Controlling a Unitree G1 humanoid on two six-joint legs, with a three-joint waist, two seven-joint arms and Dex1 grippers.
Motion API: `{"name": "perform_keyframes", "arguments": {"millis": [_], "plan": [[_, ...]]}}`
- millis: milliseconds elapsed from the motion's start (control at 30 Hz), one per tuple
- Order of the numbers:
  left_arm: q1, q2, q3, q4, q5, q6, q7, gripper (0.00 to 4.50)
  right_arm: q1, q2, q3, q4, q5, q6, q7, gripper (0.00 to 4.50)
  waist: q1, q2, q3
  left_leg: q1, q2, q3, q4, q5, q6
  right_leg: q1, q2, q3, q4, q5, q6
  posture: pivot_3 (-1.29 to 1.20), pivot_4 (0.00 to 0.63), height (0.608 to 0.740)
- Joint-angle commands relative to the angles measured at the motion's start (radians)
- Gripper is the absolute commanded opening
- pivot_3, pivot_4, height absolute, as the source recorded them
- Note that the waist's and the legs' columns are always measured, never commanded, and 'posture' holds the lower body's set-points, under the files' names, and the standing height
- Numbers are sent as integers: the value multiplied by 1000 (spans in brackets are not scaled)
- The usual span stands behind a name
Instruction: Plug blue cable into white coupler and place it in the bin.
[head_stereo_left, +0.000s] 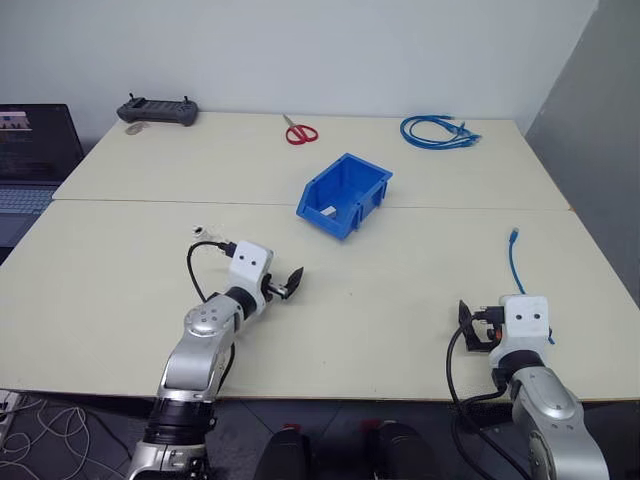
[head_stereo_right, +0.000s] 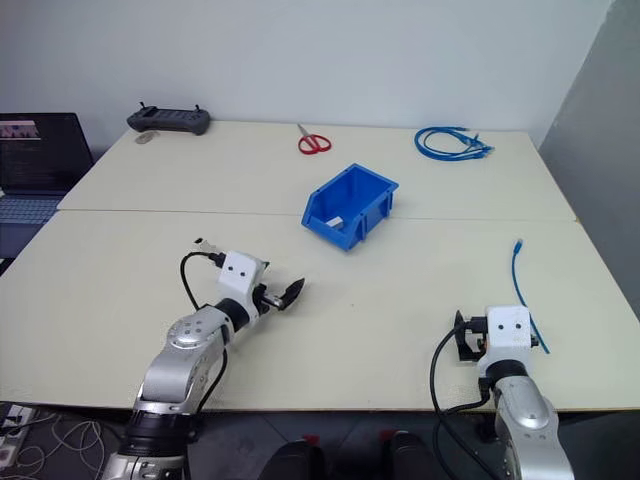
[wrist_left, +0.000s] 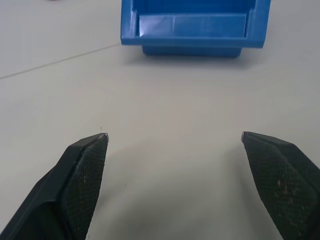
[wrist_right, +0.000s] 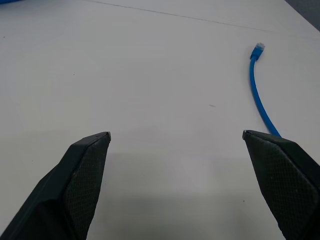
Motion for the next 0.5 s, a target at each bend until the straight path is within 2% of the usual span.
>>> {"name": "perform_keyframes", "arguments": {"millis": [33,500], "plan": [[-17,2,12,-42,-11,-28,2,4463,-16,-8,-18,-33,5,-17,-1,4500,0,0,0,0,0,0,0,0,0,0,0,0,0,0,0,0,150,740],[-71,11,8,75,-19,-103,-31,4463,-17,-11,-13,-23,-4,-14,-17,4500,0,0,0,0,0,0,0,0,0,0,0,0,0,0,0,0,150,740]]}}
